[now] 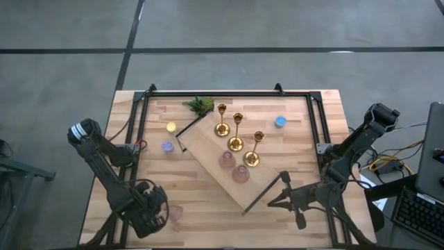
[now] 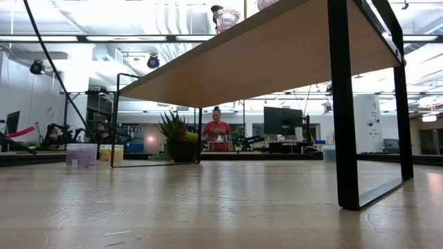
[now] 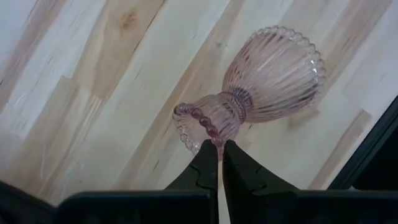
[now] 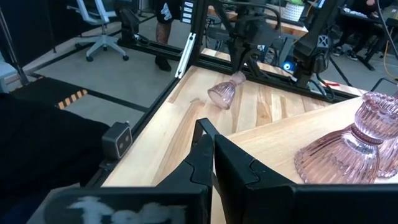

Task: Pick & Place candle stick holders
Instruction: Put the pink glass candle holder on the shelf aligned with the other pink glass candle holders

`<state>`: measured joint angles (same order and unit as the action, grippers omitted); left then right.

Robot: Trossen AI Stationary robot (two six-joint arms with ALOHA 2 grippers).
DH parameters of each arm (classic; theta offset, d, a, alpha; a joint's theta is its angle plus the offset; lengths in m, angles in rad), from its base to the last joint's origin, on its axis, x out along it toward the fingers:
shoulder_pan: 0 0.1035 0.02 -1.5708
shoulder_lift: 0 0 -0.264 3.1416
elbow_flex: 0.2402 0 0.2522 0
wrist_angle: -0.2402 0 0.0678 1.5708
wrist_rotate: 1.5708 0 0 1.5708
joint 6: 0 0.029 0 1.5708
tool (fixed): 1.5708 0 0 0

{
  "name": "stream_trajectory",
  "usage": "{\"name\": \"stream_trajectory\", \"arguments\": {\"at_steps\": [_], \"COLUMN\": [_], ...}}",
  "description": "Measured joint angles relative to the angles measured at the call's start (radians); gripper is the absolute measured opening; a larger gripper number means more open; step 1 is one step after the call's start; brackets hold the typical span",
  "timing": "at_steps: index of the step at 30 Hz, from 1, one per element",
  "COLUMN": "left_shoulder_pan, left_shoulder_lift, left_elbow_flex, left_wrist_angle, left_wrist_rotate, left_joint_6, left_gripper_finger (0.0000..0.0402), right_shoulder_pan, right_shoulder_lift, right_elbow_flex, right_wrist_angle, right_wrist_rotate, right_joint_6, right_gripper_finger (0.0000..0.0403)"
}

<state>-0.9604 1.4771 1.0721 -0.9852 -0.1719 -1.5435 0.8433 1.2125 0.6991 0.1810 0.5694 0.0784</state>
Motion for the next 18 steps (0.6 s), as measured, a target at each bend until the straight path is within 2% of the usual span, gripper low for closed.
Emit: {"name": "stream_trajectory", "arguments": {"at_steps": [6, 18], "left_shoulder_pan": [0.000, -0.001], "left_shoulder_lift": [0.037, 0.124], "left_elbow_flex": [0.000, -0.001], "left_wrist_angle": [0.031, 0.098], "left_wrist_rotate": [-0.019, -0.193], "left_joint_6": [0.005, 0.017], "left_gripper_finger": [0.0006, 0.0002], "right_shoulder_pan": [0.000, 0.001], "right_shoulder_lift": [0.000, 0.000], "right_elbow_flex": [-0.002, -0.002], "right_wrist_angle": [-0.003, -0.010], "right_wrist_rotate": [0.000, 0.001], "right_joint_6": [0.001, 0.014], "right_gripper_finger": [0.0008, 0.0008]}}
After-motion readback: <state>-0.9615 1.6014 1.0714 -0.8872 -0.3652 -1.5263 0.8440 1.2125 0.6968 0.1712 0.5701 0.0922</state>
